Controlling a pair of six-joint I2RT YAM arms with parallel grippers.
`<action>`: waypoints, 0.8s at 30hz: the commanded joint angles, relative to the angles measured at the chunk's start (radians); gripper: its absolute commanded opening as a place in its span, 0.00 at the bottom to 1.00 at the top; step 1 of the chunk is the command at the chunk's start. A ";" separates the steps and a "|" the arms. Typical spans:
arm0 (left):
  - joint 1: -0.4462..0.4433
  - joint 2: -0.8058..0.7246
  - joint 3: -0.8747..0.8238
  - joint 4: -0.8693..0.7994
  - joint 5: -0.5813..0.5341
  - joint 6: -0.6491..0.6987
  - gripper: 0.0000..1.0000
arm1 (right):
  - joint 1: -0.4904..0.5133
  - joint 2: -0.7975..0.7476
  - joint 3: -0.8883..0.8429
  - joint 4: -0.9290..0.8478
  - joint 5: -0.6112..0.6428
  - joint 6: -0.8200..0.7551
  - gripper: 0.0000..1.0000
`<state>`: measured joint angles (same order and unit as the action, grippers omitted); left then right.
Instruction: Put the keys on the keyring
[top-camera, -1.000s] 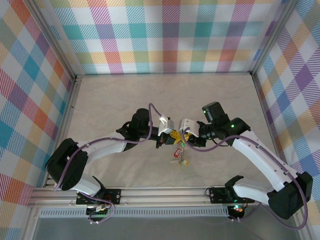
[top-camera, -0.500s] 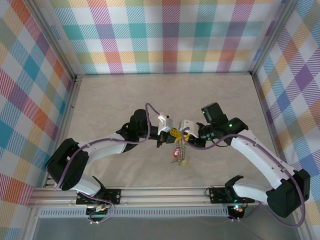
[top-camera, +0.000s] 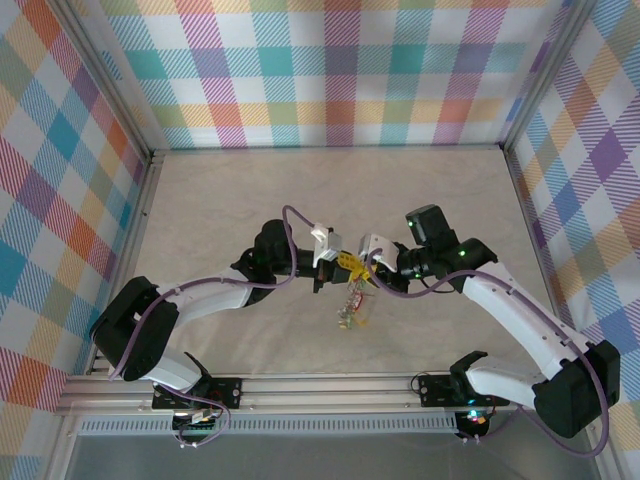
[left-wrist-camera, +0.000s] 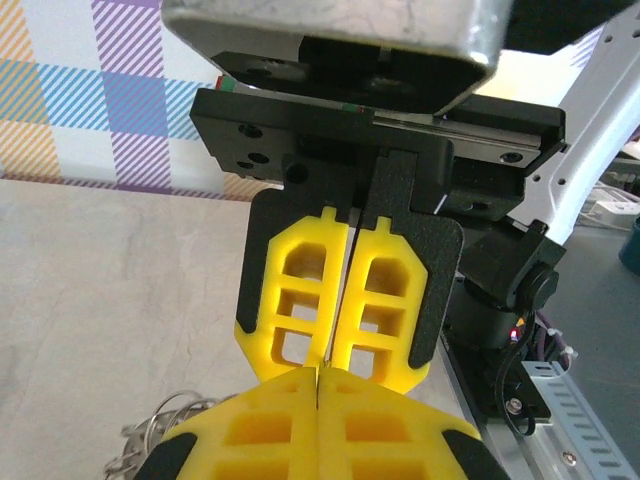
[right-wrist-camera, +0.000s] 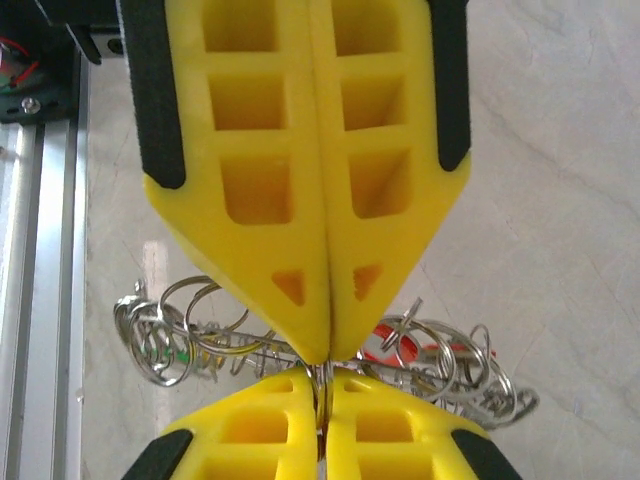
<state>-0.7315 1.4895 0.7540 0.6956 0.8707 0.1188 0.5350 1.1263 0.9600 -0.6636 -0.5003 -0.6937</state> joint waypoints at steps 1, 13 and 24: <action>0.000 -0.013 0.006 0.167 -0.010 -0.047 0.00 | 0.008 -0.005 -0.014 0.090 -0.115 0.033 0.07; -0.002 0.025 -0.022 0.252 -0.027 -0.086 0.00 | -0.024 -0.009 -0.027 0.186 -0.221 0.088 0.07; 0.005 -0.018 -0.025 0.092 -0.060 0.004 0.00 | -0.049 -0.015 -0.010 0.105 -0.245 0.056 0.00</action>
<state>-0.7242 1.5024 0.7219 0.8646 0.8509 0.0647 0.4763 1.1255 0.9234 -0.5610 -0.6621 -0.6022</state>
